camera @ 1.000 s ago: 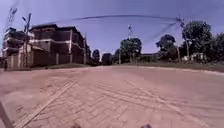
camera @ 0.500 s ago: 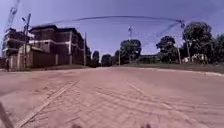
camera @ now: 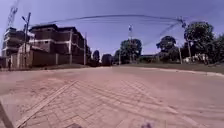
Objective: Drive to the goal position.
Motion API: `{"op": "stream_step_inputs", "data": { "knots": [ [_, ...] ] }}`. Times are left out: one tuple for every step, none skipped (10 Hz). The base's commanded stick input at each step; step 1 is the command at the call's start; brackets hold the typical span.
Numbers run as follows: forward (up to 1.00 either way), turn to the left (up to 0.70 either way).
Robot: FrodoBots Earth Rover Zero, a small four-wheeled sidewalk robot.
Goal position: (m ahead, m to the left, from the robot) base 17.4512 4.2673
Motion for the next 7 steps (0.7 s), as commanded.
{"op": "stream_step_inputs", "data": {
  "knots": [
    [0.30,0.00],
    [0.30,0.00],
    [0.30,0.00],
    [0.30,0.00],
    [0.30,0.00],
    [0.30,0.00],
    [0.30,0.00]
  ]
}}
